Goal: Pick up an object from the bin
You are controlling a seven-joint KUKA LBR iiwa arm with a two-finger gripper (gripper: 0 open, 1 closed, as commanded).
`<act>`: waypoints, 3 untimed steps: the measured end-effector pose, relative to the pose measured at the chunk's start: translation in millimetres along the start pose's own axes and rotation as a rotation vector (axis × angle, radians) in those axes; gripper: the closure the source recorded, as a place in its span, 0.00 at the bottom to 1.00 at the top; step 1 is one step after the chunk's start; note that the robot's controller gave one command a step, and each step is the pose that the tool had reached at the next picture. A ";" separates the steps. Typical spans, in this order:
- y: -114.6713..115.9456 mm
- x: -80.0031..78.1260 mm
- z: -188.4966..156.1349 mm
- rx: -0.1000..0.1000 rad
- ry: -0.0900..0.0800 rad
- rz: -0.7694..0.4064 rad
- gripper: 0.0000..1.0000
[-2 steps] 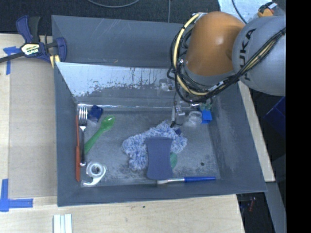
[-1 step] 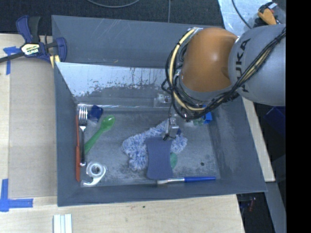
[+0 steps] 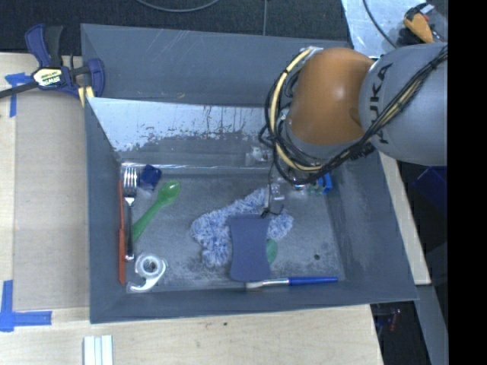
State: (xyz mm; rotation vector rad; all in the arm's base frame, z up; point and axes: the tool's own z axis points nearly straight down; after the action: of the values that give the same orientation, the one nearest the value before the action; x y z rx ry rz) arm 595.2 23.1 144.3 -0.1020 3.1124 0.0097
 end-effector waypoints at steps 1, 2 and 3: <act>15.4 27.5 35.9 -0.001 -0.001 0.042 0.00; -44.5 12.1 69.7 0.005 -0.008 -0.117 1.00; -44.4 12.0 69.5 0.004 -0.008 -0.116 1.00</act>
Offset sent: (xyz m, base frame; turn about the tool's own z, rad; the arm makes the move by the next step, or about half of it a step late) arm -0.0114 -0.0443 -0.0743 -0.1197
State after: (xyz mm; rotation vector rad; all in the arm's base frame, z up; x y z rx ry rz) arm 588.0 -21.5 74.2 -0.2821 3.0930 0.0007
